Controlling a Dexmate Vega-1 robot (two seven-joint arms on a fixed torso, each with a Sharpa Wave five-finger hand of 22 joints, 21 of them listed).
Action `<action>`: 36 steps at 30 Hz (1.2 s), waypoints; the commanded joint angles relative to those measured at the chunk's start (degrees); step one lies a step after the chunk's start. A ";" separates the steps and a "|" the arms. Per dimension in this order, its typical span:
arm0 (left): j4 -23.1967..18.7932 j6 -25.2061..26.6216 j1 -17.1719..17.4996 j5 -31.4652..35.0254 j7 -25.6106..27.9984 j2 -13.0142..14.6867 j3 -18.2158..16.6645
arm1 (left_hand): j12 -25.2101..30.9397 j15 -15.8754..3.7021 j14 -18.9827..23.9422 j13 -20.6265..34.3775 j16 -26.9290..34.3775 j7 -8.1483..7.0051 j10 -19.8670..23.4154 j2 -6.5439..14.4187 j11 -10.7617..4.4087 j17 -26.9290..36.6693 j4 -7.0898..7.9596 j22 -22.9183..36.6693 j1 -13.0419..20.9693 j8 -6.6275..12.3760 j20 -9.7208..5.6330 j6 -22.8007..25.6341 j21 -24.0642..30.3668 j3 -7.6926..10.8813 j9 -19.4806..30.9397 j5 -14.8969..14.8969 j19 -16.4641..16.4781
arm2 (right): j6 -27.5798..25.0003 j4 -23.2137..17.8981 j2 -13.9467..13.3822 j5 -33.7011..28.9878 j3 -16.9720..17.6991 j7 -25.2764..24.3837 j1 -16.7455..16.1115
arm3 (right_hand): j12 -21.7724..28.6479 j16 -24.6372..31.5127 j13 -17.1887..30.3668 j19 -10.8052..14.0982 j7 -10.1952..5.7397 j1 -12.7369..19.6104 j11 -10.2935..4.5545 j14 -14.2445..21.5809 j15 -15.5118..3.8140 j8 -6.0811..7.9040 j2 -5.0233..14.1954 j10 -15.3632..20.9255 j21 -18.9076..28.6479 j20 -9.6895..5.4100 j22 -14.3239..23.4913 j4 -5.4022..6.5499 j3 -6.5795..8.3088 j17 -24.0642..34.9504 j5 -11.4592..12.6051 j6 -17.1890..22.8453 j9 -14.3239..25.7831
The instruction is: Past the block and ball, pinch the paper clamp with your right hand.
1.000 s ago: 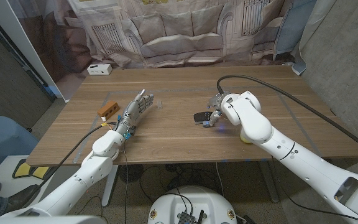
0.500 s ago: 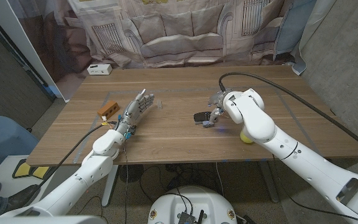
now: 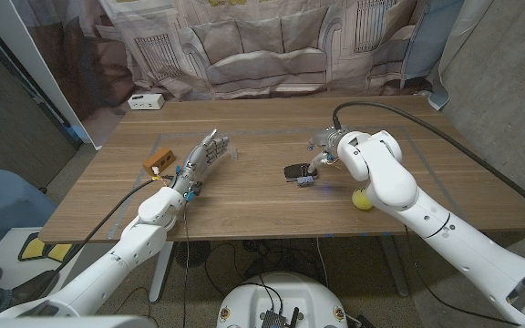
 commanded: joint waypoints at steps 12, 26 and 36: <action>-7.89 7.37 -2.35 7.13 8.92 2.76 1.11 | -0.23 0.07 0.53 0.27 -0.02 -0.10 0.27 0.41 0.33 0.09 -0.38 0.11 0.05 -0.33 -0.04 -0.21 -0.04 0.25 0.21 -0.12 0.64 | -5.99 -1.24 -4.69 19.45 8.75 -25.70 -6.41 | 0.38 0.30 0.06 -0.10 0.32 -0.33 0.63 0.43 0.39 0.16 1.42 1.18 0.10 -1.90 0.15 0.25 0.71 0.09 -0.11 1.06 0.10; -9.81 4.20 -2.62 8.09 9.20 1.84 0.98 | -0.24 -0.05 0.71 0.27 0.04 -0.02 0.27 0.19 0.42 0.09 -0.52 0.10 0.02 -0.41 -0.26 -0.71 0.07 0.23 0.20 -0.14 1.00 | -4.65 0.84 -5.56 34.70 10.58 -43.70 -8.52 | 0.48 -0.01 -0.03 -0.46 1.53 -0.49 1.58 -0.33 0.35 0.02 1.73 2.15 0.11 -4.13 0.12 0.07 0.95 -0.28 -0.87 1.57 0.00; -10.24 3.29 -1.32 7.14 9.27 2.31 -0.31 | -0.18 -0.06 0.73 0.27 0.02 0.07 0.43 0.10 0.39 0.08 -0.59 0.09 0.00 -0.27 -0.36 -0.49 0.06 0.23 0.20 -0.13 1.05 | -1.33 3.88 -4.23 45.32 10.27 -55.81 -9.07 | 0.40 -0.04 -0.09 0.19 2.65 -0.61 2.71 -0.46 0.69 -0.25 2.15 2.59 0.41 -7.03 0.06 -0.06 1.22 -0.61 -1.59 1.61 -0.10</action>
